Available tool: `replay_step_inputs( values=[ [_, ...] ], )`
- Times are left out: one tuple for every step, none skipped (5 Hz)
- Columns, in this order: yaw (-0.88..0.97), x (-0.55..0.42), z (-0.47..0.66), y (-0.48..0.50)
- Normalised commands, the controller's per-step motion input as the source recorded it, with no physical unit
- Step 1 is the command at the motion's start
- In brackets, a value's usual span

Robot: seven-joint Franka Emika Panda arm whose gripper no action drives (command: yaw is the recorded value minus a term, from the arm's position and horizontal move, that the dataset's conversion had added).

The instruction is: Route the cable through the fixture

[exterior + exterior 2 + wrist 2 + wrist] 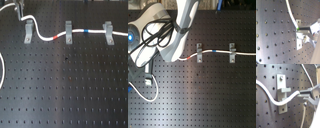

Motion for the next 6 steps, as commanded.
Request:
replay_step_inputs(
  values=[
    [1.0,0.0,0.06,0.0],
    [1.0,0.0,0.16,0.0],
    [1.0,0.001,0.22,0.0],
    [0.12,-0.065,0.03,0.015],
    [0.13,-0.115,0.14,-0.117],
    [0.22,-0.122,0.27,-0.108]
  ],
)
